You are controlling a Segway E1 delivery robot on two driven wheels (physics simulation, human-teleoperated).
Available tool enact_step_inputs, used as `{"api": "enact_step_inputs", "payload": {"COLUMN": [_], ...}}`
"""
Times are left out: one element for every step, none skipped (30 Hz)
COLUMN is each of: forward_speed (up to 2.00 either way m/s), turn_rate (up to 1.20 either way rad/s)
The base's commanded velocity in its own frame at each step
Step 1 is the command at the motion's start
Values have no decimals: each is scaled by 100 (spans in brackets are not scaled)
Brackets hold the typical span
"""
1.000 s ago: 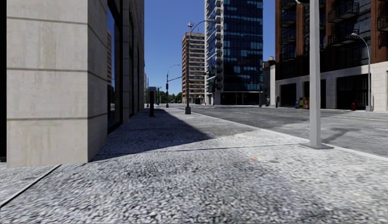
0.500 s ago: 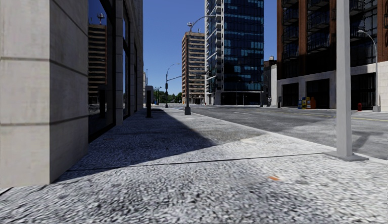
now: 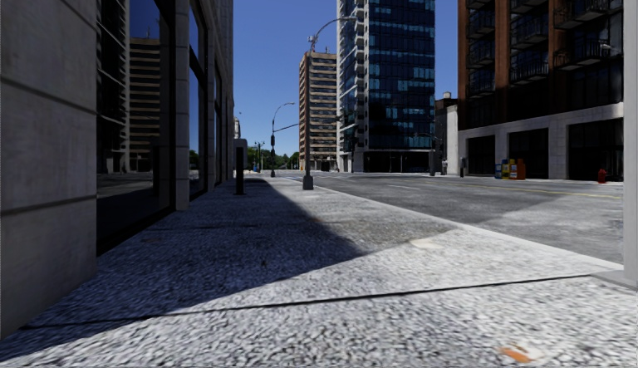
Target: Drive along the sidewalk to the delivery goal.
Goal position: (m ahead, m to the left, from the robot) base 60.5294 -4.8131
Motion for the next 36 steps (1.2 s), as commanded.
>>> {"api": "enact_step_inputs", "payload": {"forward_speed": [135, 135, 135, 135, 135, 135, 135, 135, 135, 135, 135, 135, 135, 135, 135, 135, 135, 135, 135, 135, 135, 135, 135, 135, 135, 135, 135, 135, 135, 135, 135, 135, 135, 135, 135, 136], "turn_rate": [0, 0, 0, 0, 0, 0, 0, 0, 0, 0, 0, 7, 24, 46, 46, 64, 73, 76, 76, 34, 34, 11, 0, 0, 0, 0, 0, 0, 0, 0, 0, 0, 0, 0, 0, 0]}}
